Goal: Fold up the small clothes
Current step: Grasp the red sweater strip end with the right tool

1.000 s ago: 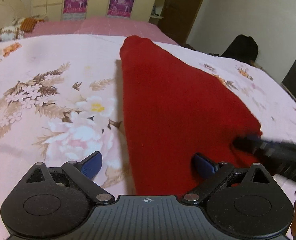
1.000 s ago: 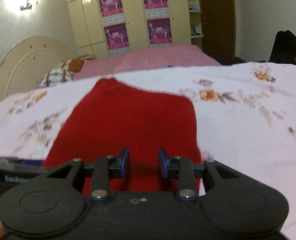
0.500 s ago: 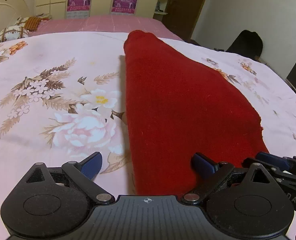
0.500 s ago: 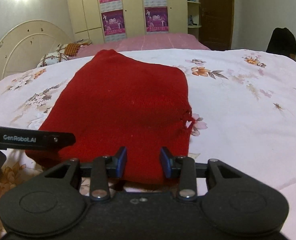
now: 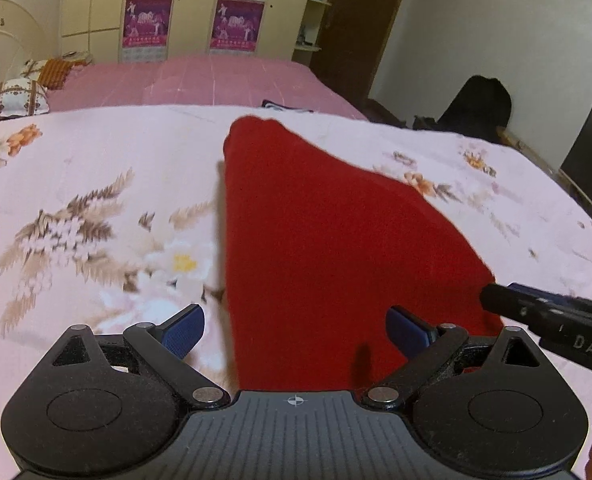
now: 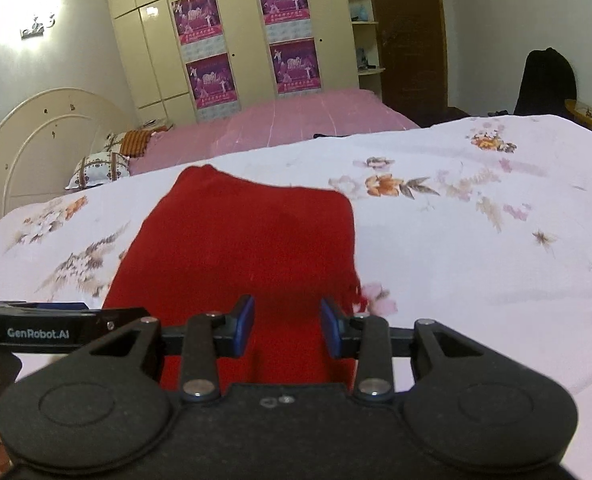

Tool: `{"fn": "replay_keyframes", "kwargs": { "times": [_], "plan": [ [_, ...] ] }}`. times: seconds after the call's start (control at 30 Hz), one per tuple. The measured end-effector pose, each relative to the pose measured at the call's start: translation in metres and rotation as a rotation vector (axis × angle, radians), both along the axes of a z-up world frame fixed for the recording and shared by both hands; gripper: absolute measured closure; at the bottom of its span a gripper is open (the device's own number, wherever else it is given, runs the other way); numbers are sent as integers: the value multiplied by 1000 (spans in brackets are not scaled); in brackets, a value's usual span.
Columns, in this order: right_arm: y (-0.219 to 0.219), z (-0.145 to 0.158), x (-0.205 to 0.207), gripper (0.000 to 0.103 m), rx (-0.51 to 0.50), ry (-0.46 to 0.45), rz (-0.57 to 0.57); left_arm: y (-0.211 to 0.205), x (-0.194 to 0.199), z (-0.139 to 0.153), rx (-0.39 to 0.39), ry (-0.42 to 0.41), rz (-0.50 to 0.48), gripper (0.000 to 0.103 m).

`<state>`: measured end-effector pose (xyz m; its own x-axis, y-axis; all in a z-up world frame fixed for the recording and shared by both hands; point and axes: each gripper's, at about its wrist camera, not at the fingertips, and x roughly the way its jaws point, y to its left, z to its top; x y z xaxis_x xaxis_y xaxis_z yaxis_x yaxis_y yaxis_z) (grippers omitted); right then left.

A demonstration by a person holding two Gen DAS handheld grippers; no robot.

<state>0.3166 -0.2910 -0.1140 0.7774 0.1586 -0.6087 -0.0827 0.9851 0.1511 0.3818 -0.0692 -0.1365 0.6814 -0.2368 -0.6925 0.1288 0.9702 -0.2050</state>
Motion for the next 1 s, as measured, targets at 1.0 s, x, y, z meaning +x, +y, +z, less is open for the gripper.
{"fn": "replay_keyframes", "kwargs": {
  "times": [1.0],
  "plan": [
    [6,-28,78,40,-5,29,45,11,77,-28,-79,106,82,1]
  ]
}}
